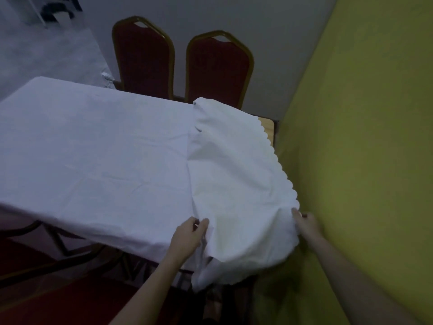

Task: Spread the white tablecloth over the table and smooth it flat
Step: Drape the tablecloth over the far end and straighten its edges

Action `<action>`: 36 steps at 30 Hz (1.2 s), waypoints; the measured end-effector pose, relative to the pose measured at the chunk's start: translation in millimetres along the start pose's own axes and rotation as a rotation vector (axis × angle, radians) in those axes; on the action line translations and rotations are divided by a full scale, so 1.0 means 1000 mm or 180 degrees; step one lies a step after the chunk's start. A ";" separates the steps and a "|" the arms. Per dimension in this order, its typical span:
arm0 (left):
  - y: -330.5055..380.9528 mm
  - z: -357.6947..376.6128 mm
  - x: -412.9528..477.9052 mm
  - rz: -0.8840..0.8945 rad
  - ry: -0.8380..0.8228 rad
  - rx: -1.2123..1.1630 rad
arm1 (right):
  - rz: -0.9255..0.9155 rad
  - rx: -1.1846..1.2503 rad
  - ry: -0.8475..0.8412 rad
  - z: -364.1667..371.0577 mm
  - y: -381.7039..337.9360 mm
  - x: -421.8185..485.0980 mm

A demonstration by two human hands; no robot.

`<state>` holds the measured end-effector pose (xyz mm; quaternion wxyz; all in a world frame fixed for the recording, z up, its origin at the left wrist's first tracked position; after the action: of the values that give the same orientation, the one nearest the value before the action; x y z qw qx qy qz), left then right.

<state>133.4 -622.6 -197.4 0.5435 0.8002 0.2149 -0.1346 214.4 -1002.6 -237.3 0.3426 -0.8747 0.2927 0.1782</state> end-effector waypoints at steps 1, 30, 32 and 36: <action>0.004 0.005 -0.001 0.0062 -0.0005 -0.0106 | -0.0008 -0.0011 -0.0207 0.013 0.005 -0.006; 0.032 0.061 -0.018 0.0726 -0.0929 0.0837 | -0.0046 -0.1855 0.0541 0.024 0.038 -0.095; 0.028 0.055 -0.017 0.1137 -0.0763 0.1772 | -0.0274 -0.1896 0.0660 0.025 0.029 -0.108; 0.001 0.049 -0.024 0.1545 -0.0861 0.2629 | -0.1389 -0.2107 0.0292 0.077 0.020 -0.148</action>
<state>114.2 -672.9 -204.1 0.2199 0.9509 -0.1214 -0.1807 79.9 -902.4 -224.6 0.0586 -0.9866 0.0418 0.1467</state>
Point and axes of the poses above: each hand's wrist, its own x-axis towards the middle knuckle, its own z-axis out of the palm, y = z × x, the point moved 10 cm from there along x, towards the middle knuckle, and after that the axes turned 14 degrees about -x, right-handed, at the moved point
